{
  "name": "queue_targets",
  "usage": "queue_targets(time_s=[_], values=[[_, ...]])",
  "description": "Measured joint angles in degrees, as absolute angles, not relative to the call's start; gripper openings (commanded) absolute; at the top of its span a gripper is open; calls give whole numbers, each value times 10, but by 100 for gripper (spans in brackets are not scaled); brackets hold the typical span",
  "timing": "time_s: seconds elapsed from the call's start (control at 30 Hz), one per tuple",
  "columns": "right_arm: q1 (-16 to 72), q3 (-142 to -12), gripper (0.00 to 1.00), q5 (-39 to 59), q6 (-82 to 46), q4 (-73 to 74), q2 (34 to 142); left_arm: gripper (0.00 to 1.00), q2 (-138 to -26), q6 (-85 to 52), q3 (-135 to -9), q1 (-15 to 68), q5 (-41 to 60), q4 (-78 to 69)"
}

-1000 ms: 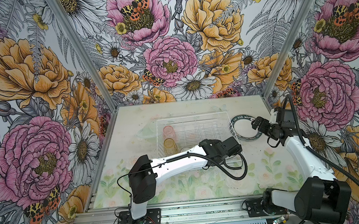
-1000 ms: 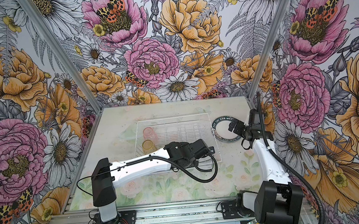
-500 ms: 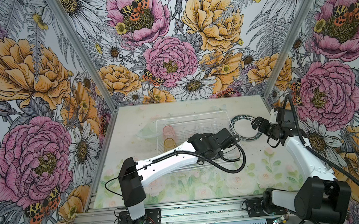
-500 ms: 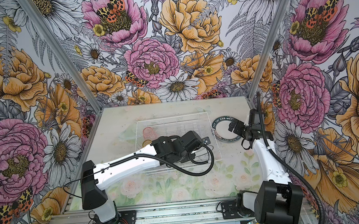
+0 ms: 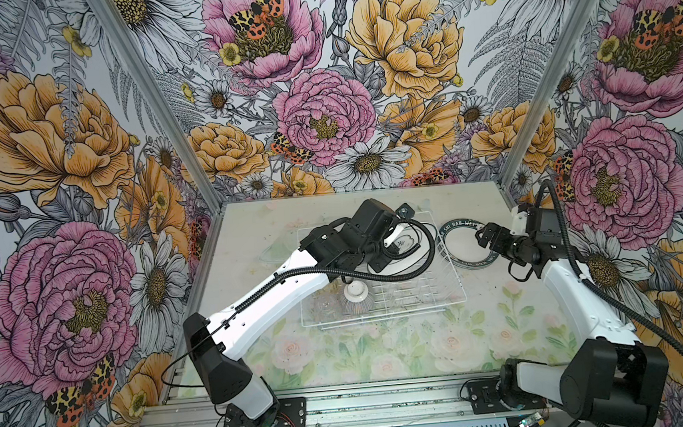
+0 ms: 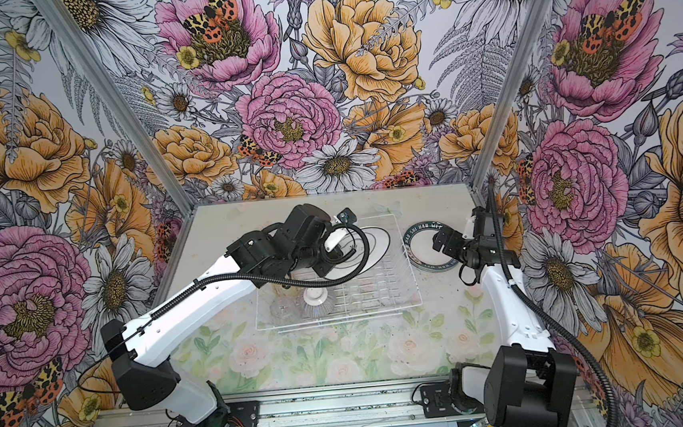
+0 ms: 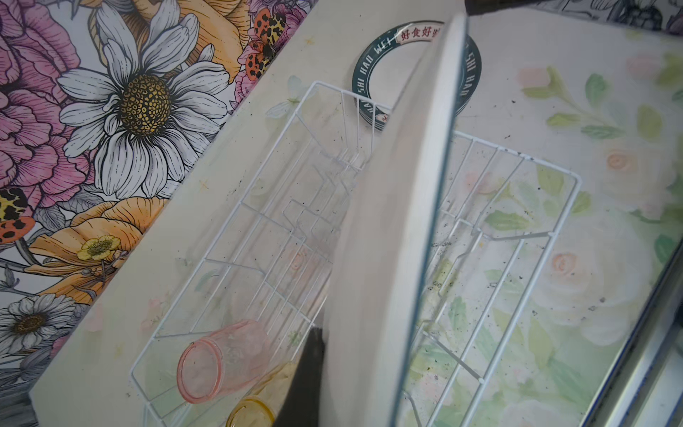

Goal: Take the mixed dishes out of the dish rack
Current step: 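Raise the white plate with the left gripper while the right gripper reaches toward it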

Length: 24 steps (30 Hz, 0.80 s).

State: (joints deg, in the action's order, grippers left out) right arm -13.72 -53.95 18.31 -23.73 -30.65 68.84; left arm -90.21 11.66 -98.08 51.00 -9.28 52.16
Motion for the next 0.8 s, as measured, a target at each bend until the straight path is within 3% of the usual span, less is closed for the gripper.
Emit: queue_targets(time_s=[0.33, 0.8], values=[[-132, -542, 90, 294, -216, -292, 661, 0, -839, -51, -889, 344, 153, 342], [-78, -529, 87, 499, -256, -142, 629, 0, -925, -228, -847, 284, 341, 128]])
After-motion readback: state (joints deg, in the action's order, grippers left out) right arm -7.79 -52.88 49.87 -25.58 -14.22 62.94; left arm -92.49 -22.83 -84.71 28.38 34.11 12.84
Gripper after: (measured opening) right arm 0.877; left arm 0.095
